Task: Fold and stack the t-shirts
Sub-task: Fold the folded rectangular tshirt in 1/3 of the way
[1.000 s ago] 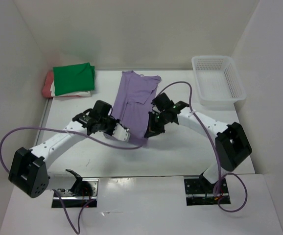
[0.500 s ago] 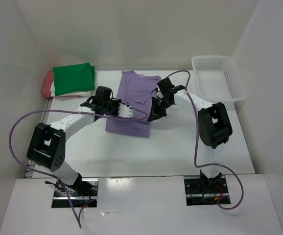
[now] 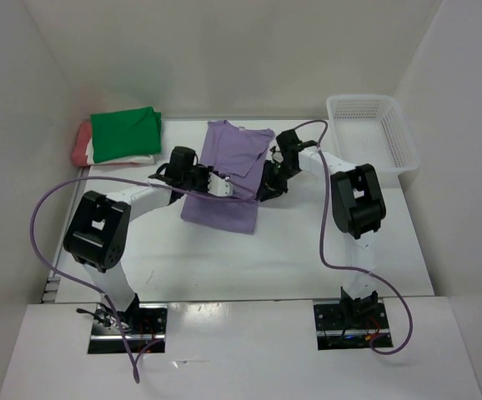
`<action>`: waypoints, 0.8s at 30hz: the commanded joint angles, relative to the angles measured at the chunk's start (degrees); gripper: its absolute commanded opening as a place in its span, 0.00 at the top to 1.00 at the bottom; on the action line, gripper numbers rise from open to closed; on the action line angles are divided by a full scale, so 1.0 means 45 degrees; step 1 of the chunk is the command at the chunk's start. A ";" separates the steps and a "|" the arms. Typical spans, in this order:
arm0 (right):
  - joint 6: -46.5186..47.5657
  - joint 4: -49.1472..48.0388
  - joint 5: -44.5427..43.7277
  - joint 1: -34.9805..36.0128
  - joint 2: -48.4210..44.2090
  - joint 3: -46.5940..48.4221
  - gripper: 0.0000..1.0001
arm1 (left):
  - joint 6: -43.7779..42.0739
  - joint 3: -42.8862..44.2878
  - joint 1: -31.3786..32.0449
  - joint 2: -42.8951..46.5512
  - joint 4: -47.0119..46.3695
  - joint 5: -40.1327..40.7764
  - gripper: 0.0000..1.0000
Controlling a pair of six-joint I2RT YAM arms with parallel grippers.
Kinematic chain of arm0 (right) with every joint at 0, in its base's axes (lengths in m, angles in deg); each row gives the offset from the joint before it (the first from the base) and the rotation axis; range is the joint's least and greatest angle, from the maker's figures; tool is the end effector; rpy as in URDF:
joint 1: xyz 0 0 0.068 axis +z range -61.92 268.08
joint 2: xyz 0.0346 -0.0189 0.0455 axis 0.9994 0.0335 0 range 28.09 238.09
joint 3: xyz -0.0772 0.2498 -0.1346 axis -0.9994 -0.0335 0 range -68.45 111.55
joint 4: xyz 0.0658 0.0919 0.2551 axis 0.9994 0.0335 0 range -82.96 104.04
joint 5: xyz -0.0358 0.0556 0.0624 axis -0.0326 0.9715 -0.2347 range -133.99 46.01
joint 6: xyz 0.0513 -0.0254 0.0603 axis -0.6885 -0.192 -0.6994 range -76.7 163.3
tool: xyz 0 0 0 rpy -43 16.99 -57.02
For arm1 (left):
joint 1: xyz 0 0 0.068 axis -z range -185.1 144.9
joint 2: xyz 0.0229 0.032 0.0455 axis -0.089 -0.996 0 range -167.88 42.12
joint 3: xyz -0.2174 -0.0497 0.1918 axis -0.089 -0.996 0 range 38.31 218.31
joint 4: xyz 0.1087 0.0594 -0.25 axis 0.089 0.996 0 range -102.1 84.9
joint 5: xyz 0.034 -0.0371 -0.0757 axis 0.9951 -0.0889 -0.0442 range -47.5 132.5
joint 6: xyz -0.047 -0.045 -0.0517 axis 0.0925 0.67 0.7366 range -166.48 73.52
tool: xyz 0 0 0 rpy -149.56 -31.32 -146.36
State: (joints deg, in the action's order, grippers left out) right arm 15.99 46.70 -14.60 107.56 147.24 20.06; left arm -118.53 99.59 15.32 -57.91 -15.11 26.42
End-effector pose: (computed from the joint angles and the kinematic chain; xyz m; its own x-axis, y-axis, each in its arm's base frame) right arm 0.4246 0.1881 0.1512 -0.9935 0.0726 -0.0874 0.0105 0.8250 0.5651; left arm 0.3956 -0.1688 0.1929 0.3507 0.8448 -0.4040 0.6891 0.0594 0.7223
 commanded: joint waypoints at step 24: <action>0.0677 -0.0631 -0.2288 0.3186 0.0686 0.3335 0.94 | 0.3919 0.0584 -0.1960 0.2071 0.1501 0.4139 0.25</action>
State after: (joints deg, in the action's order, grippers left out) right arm 17.74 43.90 -23.21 119.89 146.15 29.28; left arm -107.64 103.98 8.09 -51.64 -15.68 43.43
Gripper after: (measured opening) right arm 0.062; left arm 0.751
